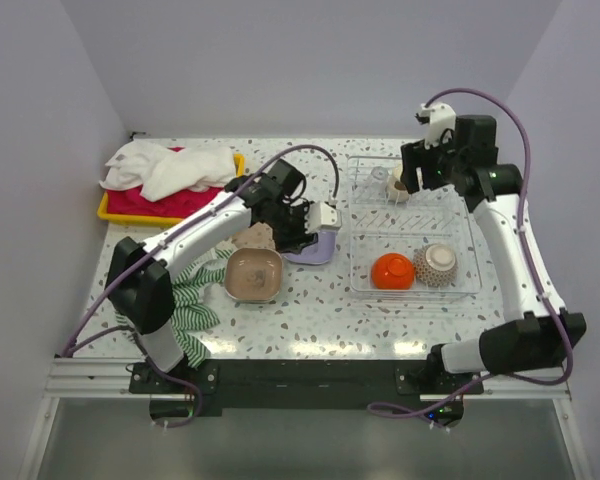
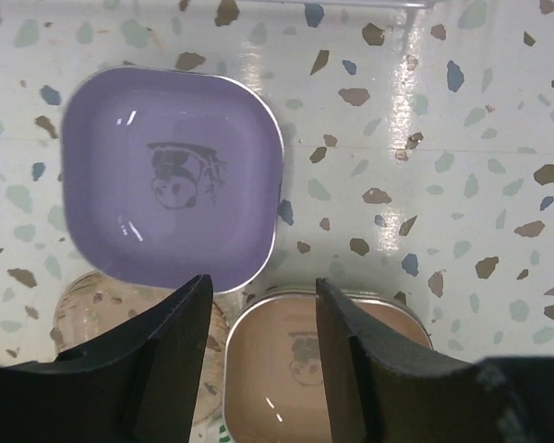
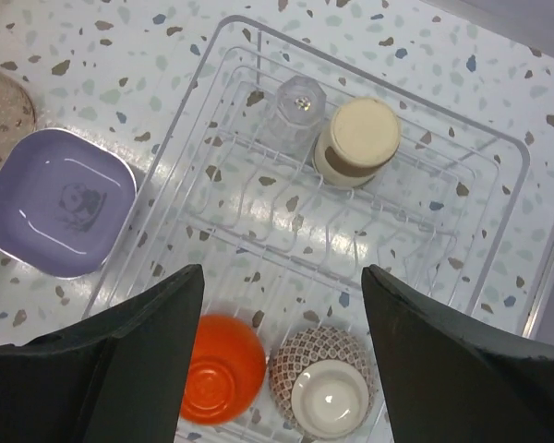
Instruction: Load the mixed dishes into the dish rack
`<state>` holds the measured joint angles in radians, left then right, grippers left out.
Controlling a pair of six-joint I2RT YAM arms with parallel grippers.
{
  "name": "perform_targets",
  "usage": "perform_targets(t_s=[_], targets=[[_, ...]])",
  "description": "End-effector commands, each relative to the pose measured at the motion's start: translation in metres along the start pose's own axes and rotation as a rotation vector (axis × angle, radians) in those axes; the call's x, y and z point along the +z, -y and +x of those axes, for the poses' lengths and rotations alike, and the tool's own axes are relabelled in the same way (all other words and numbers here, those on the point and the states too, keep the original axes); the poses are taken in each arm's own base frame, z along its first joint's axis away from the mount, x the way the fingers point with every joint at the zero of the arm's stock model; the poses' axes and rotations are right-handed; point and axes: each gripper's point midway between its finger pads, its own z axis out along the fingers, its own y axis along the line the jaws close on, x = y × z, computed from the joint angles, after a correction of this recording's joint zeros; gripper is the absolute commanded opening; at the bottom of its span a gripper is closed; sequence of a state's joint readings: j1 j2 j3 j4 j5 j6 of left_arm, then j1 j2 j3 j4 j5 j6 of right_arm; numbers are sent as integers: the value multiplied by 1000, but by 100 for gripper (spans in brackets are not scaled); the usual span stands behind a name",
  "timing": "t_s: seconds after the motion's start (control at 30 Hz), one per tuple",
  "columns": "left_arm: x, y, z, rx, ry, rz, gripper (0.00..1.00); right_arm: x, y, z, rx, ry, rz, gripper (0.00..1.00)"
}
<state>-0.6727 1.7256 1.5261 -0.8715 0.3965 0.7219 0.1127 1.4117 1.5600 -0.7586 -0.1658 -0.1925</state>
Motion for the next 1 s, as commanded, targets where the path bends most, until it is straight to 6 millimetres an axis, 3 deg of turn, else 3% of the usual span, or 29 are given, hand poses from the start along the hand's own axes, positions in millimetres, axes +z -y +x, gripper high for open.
perform_targets(t_s=[0.0,0.13,0.33,0.53,0.73,0.97], targets=[[34,3,9,83,-80,-30,53,-38,-5,20,63,18,23,74],[58,-5,13,66,-117,-85,49,-55,0,46,78,3,56,75],[77,-20,15,52,-117,-141,45,-77,-2,62,65,-3,64,76],[91,-7,16,49,-125,-54,44,-77,0,65,36,-22,71,76],[84,-2,5,37,-116,-47,44,-73,3,60,36,-17,75,76],[97,3,24,33,-176,-29,43,-63,4,60,60,-22,67,76]])
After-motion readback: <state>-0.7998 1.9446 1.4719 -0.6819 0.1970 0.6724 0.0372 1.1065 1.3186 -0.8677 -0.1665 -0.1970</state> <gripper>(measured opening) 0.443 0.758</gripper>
